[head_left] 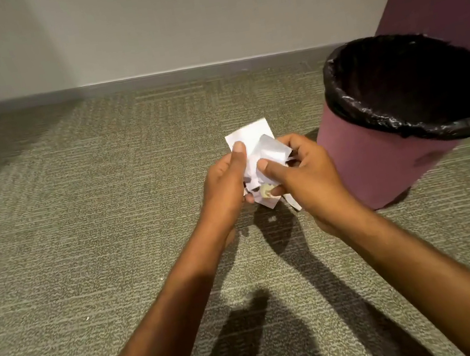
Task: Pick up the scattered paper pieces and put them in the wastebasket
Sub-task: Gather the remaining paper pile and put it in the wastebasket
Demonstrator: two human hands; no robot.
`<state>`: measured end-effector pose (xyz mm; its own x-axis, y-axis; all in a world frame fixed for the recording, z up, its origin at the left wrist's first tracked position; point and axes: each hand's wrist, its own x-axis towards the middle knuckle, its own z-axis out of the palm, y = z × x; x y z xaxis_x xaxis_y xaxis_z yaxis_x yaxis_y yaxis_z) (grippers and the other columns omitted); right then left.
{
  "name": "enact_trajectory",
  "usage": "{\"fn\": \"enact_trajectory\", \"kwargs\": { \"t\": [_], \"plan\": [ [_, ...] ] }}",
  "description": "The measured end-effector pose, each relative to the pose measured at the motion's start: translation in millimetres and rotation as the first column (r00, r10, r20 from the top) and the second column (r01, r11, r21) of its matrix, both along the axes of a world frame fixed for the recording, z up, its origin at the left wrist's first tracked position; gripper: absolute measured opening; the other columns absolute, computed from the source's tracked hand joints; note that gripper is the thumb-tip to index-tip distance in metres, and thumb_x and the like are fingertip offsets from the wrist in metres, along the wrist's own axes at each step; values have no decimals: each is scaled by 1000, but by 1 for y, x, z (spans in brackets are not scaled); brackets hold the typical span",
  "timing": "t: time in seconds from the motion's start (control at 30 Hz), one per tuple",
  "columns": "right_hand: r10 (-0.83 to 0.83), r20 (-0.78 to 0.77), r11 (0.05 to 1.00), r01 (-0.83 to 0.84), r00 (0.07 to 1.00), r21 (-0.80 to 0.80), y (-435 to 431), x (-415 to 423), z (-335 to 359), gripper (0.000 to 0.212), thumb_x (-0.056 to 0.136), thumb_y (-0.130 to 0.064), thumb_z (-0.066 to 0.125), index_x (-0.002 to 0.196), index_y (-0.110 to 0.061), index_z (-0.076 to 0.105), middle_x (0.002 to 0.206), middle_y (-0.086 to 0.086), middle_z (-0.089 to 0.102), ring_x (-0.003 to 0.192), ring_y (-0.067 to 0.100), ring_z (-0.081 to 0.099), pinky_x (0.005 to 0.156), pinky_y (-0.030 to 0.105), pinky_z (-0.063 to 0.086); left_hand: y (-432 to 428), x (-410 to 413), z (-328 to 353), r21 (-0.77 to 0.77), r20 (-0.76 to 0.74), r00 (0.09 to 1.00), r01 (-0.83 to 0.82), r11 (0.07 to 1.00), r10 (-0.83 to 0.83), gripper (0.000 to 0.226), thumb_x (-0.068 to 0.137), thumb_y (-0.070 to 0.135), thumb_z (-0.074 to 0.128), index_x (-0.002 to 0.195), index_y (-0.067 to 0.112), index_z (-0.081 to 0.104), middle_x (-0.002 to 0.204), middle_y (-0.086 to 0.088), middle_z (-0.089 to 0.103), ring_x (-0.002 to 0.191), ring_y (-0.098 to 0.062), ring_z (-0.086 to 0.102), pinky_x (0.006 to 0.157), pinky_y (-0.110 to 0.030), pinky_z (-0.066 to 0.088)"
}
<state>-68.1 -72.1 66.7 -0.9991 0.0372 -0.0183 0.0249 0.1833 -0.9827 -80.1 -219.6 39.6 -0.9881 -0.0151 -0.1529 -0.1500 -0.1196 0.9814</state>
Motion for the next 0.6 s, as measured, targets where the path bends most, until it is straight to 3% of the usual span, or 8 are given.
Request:
{"fn": "enact_trajectory", "kwargs": {
  "t": [0.07,0.17,0.27,0.33,0.43,0.5,0.6],
  "plan": [
    [-36,-86,999,39,996,36,10,4,19,19,97,-13,77,112,-22,70,98,1,80,84,26,79,64,45,66,16,0,32,54,46,999,-25,998,23,45,110,55,48,119,21,75,104,-5,79,78,-16,66,53,-26,51],
    [-89,-218,991,109,972,83,30,7,47,24,93,-14,77,113,-23,68,105,4,76,92,30,77,63,46,66,40,-5,74,178,137,990,-10,984,-15,48,110,57,44,127,22,72,119,-6,79,79,-16,71,56,-27,54],
    [-158,-326,964,217,932,151,55,8,76,33,90,-20,78,120,-24,65,111,-5,75,100,21,76,78,55,66,69,-14,112,303,154,983,47,952,-97,54,112,54,39,132,14,70,110,-7,78,71,-15,72,52,-24,54],
    [-207,-375,938,292,903,185,74,7,92,39,89,-24,79,124,-28,64,115,-11,75,105,11,74,89,52,64,90,-23,134,343,147,978,90,935,-148,57,113,53,37,132,9,69,108,-9,77,78,-20,72,57,-28,58],
    [-286,-381,908,376,879,184,102,3,109,40,90,-25,77,125,-33,61,115,-12,74,103,8,75,84,48,66,122,-36,161,401,183,954,149,904,-239,64,112,56,36,136,4,65,125,-19,76,92,-31,72,68,-38,62],
    [-343,-368,882,431,864,189,119,1,116,40,88,-27,76,124,-32,60,112,-10,74,99,12,76,80,50,67,142,-39,174,436,231,927,175,883,-297,69,110,59,36,136,1,65,121,-22,76,85,-32,71,66,-38,61],
    [-389,-332,858,469,859,210,139,-3,119,42,83,-34,73,123,-35,59,111,-10,74,97,15,76,79,54,66,167,-42,181,486,273,885,211,848,-377,73,109,61,37,126,-4,66,98,-22,74,72,-32,69,62,-36,59]
  ]
}}
